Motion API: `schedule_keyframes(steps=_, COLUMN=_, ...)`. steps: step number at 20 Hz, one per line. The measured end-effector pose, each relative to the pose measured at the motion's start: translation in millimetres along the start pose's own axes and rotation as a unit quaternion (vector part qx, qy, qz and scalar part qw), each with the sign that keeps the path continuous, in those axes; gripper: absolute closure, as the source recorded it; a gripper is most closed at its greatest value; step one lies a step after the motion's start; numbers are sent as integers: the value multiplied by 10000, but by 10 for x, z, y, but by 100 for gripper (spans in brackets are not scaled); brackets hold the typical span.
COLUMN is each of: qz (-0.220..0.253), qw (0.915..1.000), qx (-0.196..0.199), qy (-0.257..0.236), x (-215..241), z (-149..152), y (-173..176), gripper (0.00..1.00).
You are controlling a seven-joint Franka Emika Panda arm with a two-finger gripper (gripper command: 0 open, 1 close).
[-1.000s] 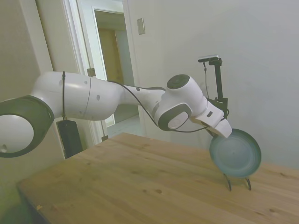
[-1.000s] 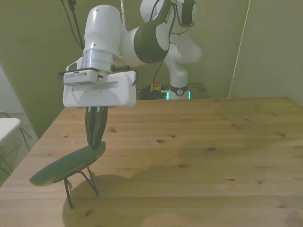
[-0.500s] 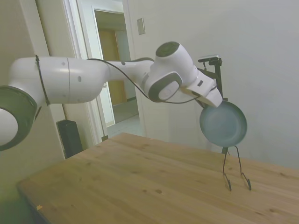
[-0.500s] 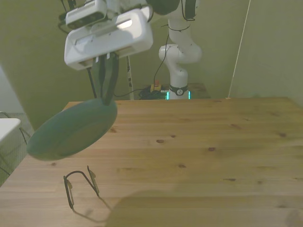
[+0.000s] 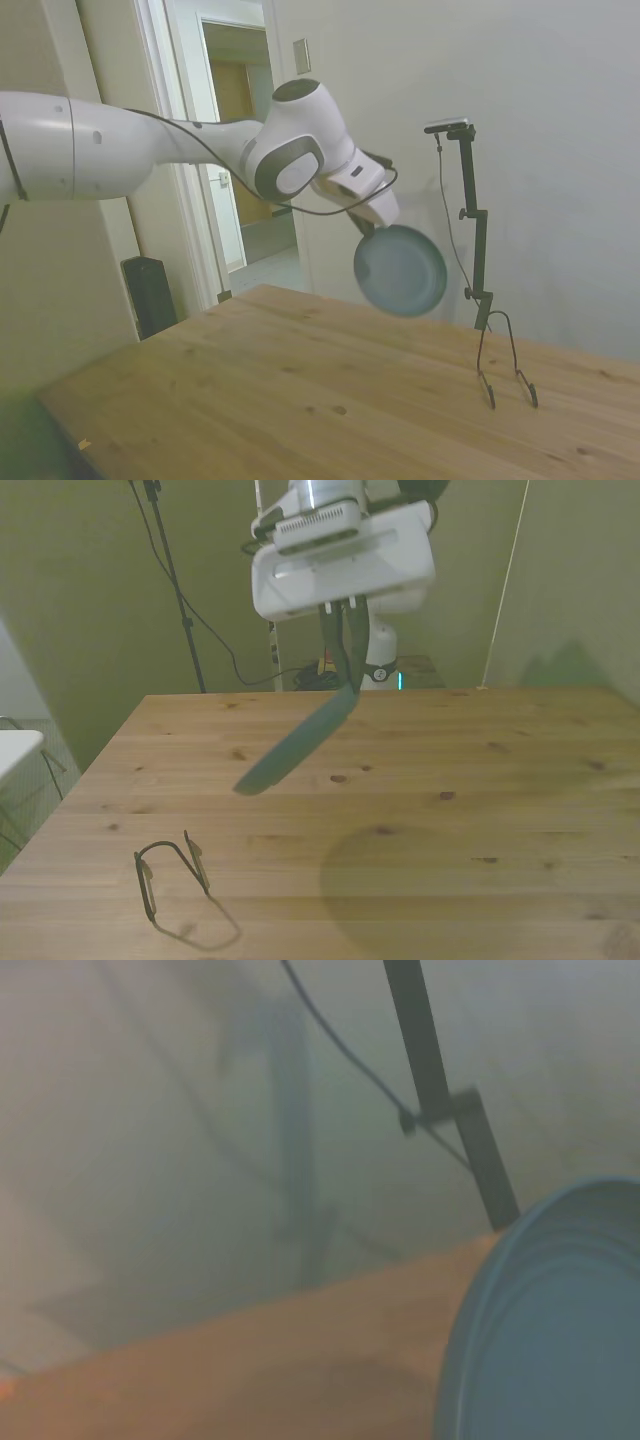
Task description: Unload the plate
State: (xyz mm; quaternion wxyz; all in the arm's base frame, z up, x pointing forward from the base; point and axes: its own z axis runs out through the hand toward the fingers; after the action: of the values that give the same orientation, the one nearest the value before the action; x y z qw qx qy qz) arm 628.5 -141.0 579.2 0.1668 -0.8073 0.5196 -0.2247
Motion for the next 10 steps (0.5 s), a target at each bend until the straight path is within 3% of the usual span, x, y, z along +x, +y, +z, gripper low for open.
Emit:
schedule_keyframes(steps=3, qz=138, qw=9969, qx=-772, qy=102, x=-138, z=388, y=145, gripper=100)
schedule_keyframes(steps=7, qz=183, qw=9839, qx=-1754, qy=299, x=-159, z=940, y=413, gripper=100)
schedule_keyframes(steps=10, qz=186, qw=9779, qx=-2060, qy=305, x=-193, z=1303, y=558, gripper=100)
